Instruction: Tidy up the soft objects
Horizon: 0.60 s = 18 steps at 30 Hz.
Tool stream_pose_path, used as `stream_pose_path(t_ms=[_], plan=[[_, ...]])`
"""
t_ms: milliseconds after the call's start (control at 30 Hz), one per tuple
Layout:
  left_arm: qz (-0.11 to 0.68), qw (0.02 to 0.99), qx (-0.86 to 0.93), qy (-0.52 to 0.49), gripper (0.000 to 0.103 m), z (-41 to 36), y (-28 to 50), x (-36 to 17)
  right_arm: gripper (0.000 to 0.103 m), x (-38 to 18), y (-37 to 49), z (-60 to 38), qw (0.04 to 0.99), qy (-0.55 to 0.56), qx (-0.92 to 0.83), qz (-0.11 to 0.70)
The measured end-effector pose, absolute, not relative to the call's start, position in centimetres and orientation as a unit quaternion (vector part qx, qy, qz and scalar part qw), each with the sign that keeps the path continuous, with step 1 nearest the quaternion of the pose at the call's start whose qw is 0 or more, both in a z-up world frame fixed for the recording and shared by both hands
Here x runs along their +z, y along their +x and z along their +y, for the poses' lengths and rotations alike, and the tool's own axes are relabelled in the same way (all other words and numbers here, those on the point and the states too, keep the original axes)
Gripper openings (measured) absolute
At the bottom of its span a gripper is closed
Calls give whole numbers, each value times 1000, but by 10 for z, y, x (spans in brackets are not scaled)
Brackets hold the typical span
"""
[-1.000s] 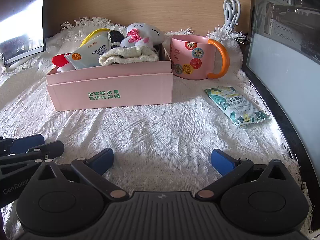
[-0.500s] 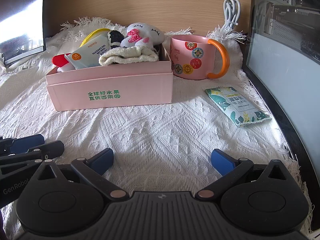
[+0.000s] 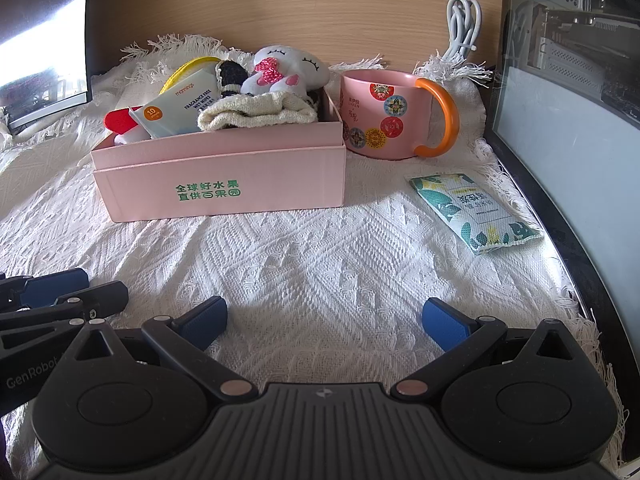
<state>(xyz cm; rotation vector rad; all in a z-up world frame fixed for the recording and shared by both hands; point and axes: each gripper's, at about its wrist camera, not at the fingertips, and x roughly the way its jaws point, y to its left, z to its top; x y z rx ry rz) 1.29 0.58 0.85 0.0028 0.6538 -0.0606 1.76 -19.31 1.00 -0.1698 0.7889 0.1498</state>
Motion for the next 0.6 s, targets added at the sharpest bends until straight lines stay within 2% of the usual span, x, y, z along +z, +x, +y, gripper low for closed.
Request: stream_pose_path(t_ms=[600], plan=[[321, 947, -31, -1, 40, 6, 13, 8, 103, 10, 18, -193, 917, -82, 73, 383]])
